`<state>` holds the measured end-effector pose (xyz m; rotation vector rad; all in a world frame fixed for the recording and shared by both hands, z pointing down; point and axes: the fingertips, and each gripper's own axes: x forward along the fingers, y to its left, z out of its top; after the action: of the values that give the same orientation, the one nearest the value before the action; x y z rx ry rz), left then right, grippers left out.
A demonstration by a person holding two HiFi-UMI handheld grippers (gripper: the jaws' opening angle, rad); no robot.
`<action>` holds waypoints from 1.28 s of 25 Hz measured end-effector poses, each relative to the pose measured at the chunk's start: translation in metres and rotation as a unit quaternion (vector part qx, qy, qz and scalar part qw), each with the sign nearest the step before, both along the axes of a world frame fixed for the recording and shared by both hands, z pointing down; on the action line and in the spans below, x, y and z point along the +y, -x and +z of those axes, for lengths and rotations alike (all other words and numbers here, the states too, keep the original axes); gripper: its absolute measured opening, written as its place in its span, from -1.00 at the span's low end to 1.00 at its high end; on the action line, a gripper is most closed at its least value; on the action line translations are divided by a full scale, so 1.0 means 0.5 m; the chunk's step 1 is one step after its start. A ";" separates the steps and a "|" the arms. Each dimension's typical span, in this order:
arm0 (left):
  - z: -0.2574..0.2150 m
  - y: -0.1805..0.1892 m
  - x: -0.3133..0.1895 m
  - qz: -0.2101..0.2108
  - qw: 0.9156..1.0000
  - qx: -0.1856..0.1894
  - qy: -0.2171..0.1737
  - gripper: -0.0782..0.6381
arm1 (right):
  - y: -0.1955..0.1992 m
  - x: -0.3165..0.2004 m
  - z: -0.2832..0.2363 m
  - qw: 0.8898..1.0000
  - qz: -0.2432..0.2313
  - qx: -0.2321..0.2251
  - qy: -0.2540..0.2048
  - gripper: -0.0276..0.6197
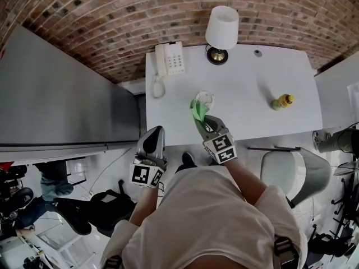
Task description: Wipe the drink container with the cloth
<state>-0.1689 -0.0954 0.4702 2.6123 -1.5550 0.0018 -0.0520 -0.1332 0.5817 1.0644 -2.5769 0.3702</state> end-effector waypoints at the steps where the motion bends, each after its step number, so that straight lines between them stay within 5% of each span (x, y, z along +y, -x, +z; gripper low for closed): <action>1: -0.001 -0.005 -0.002 0.001 1.000 0.000 0.000 -0.76 | -0.011 -0.001 -0.014 1.000 0.005 -0.001 -0.008 -0.75; 9: -0.001 -0.037 -0.010 0.007 1.000 0.000 -0.002 -0.76 | -0.104 0.007 -0.095 0.997 0.042 -0.005 -0.057 -0.75; 20: -0.016 -0.069 -0.012 0.014 1.000 0.006 -0.005 -0.76 | -0.196 -0.006 -0.097 0.994 0.093 -0.005 -0.055 -0.75; 32: -0.027 -0.066 -0.002 0.002 1.000 0.002 -0.004 -0.76 | -0.247 -0.070 0.123 0.989 0.124 0.031 0.077 -0.75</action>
<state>-0.1357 -0.0963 0.4567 2.6205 -1.5518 -0.0087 0.0715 -0.1681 0.6433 1.3193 -2.3231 0.5771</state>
